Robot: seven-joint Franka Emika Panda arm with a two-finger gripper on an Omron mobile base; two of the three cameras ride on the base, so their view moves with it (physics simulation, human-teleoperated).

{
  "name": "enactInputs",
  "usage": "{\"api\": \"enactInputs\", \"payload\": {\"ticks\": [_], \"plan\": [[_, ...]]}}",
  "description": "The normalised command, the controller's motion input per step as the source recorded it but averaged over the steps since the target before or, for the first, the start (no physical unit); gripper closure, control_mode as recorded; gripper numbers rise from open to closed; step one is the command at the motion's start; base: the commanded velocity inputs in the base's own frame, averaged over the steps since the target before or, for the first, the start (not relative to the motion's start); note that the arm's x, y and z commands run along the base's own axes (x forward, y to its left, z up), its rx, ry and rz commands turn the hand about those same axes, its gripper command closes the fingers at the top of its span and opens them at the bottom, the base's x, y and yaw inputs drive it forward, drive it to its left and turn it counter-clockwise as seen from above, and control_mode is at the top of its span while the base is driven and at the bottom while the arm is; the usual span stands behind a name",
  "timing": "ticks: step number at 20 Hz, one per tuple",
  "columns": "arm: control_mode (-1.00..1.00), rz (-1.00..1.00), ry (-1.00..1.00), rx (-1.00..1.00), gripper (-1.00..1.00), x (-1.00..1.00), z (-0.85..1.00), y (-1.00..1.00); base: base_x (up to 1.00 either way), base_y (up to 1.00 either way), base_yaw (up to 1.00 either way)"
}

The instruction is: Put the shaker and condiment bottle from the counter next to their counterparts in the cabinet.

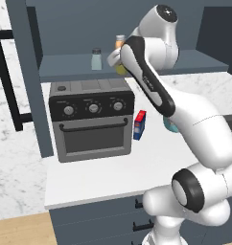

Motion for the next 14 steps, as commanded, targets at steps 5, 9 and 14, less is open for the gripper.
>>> {"api": "enactInputs", "payload": {"ticks": [5, 9, 14], "plan": [[-1.0, -0.03, 0.0, 0.0, 1.0, 0.38, 0.0, 0.1, 0.0, 0.0, 0.0], [-1.0, -0.03, 0.0, 0.0, 1.0, 0.31, -0.04, 0.12, 0.0, 0.0, 0.0], [-1.0, -0.02, 0.0, 0.0, 1.0, 0.2, -0.04, 0.15, 0.0, 0.0, 0.0]]}}
